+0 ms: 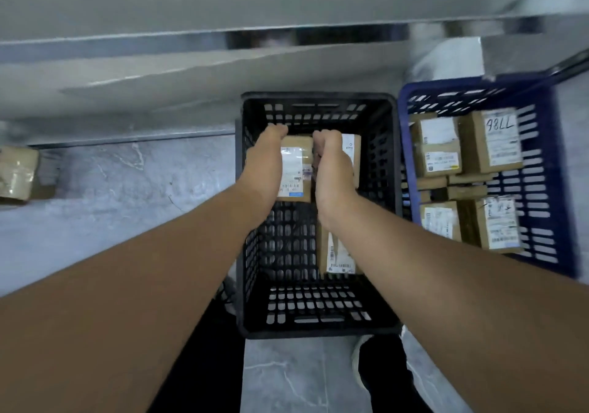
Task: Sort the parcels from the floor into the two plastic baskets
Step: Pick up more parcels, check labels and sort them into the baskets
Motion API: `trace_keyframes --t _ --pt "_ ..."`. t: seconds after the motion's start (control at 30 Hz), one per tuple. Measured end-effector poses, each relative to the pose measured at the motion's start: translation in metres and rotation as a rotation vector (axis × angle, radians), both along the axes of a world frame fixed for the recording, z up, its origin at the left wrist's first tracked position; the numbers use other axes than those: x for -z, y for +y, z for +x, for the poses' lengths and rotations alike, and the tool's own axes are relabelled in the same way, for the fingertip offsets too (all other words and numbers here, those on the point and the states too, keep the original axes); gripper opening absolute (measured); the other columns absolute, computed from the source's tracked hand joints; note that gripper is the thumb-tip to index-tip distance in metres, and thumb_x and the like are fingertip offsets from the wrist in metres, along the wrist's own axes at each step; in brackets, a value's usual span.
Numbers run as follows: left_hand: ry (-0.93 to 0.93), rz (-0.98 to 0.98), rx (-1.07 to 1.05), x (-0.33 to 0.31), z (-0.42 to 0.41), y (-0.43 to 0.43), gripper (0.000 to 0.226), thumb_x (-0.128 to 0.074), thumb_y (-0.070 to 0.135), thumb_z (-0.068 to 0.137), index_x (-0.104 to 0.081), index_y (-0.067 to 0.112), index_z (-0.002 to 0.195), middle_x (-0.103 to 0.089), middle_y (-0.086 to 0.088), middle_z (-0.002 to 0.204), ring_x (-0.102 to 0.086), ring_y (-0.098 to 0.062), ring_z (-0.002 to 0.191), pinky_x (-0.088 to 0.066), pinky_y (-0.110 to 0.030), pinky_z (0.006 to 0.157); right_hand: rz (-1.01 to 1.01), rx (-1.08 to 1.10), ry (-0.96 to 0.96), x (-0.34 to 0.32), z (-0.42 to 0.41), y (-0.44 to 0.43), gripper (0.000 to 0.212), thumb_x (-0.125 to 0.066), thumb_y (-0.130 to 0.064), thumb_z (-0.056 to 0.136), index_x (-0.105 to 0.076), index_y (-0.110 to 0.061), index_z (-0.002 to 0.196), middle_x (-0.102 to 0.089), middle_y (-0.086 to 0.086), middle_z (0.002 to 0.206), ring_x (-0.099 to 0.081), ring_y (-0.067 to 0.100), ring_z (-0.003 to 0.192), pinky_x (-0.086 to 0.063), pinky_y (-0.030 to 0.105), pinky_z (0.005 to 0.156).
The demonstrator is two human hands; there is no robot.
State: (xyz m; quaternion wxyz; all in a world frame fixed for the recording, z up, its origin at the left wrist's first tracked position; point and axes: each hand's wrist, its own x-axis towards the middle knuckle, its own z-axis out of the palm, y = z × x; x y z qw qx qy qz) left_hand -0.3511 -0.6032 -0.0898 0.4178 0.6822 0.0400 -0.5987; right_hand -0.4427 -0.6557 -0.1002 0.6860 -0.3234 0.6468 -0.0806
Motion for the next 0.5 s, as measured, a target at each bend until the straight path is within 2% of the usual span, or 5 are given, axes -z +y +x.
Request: trace_keyframes --t 0.07,0.17,0.27,0.37,0.5 --pt "0.013 -0.018 0.024 -0.040 0.003 0.006 0.076 -0.054 0.062 0.076 -0.067 0.008 0.127 -0.072 -0.021 0.117 -0.071 -0.039 0.105 -0.059 -0.048 0.092 0.000 -0.004 -0.022 -0.038 0.002 0.007 0.029 -0.048 -0.042 0.105 -0.063 -0.019 0.095 -0.064 0.001 0.081 -0.062 0.020 0.077 -0.052 0.030 0.063" --pt "-0.038 -0.022 0.066 -0.107 0.005 0.016 0.066 -0.051 0.059 0.084 -0.065 0.012 0.129 -0.074 -0.019 0.115 -0.072 -0.036 0.103 -0.063 -0.034 0.077 -0.008 0.002 -0.041 -0.097 0.004 0.020 0.032 -0.048 -0.044 0.105 -0.065 -0.018 0.096 -0.068 0.000 0.091 -0.064 0.021 0.089 -0.053 0.038 0.079" --pt "-0.131 -0.072 0.125 -0.176 0.011 0.032 0.066 -0.050 0.056 0.084 -0.061 0.006 0.126 -0.069 -0.022 0.120 -0.069 -0.034 0.106 -0.055 -0.048 0.092 -0.037 0.041 -0.022 -0.164 0.011 0.037 0.043 -0.049 -0.048 0.105 -0.069 -0.025 0.136 -0.066 -0.007 0.136 -0.057 0.014 0.124 -0.043 0.039 0.099" --pt "-0.190 -0.176 0.146 -0.246 0.015 0.054 0.038 -0.039 0.040 0.106 -0.058 0.016 0.127 -0.064 0.002 0.116 -0.059 0.010 0.089 -0.044 -0.012 0.078 -0.114 0.047 -0.085 -0.240 0.018 0.053 0.059 -0.047 -0.048 0.106 -0.051 -0.026 0.161 -0.046 -0.009 0.164 -0.040 0.010 0.146 -0.031 0.037 0.109" --pt "-0.255 -0.278 0.175 -0.345 0.021 0.079 0.049 -0.034 0.040 0.109 -0.038 0.031 0.156 -0.045 0.018 0.148 -0.042 0.020 0.115 -0.025 -0.006 0.092 -0.181 0.070 -0.115 -0.333 0.022 0.066 0.061 -0.046 -0.049 0.107 -0.047 -0.026 0.163 -0.046 -0.006 0.166 -0.043 0.012 0.143 -0.034 0.039 0.111"
